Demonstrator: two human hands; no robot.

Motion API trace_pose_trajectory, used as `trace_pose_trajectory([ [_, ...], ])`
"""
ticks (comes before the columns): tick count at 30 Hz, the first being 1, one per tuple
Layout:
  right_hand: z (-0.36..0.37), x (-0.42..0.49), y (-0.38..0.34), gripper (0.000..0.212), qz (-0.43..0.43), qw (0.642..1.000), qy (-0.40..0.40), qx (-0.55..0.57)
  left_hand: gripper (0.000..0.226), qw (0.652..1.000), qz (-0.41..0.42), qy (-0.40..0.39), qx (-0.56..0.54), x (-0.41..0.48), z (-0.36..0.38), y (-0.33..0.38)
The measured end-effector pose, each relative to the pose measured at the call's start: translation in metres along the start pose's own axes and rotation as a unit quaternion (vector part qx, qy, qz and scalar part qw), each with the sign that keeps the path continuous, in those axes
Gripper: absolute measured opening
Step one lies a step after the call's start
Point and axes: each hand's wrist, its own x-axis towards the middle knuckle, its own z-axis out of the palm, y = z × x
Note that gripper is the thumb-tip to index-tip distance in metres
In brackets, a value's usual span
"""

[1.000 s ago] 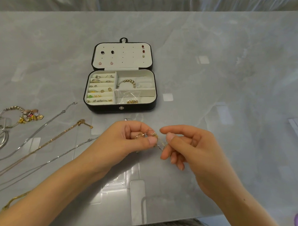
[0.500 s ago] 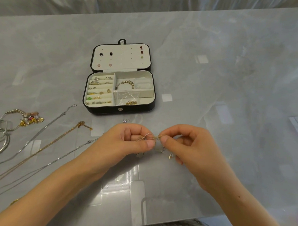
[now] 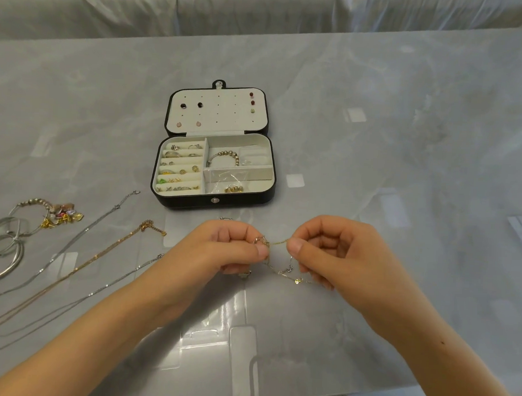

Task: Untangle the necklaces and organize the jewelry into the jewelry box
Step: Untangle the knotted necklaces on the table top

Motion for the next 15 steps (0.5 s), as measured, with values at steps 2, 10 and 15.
trace_pose_trajectory([
  [2,0.000,-0.002,-0.001,0.012,-0.009,1.000,-0.006,-0.019,0.011,1.000,0.003,-0.002,-0.005,0.000,0.000,0.000],
  [10,0.006,-0.009,0.005,0.039,-0.051,0.990,-0.037,-0.127,0.014,1.000,-0.004,0.010,0.002,0.003,0.000,0.000],
  [15,0.002,-0.014,0.006,0.060,-0.064,0.992,-0.043,-0.099,0.011,1.000,-0.003,0.026,0.001,0.004,0.000,-0.001],
])
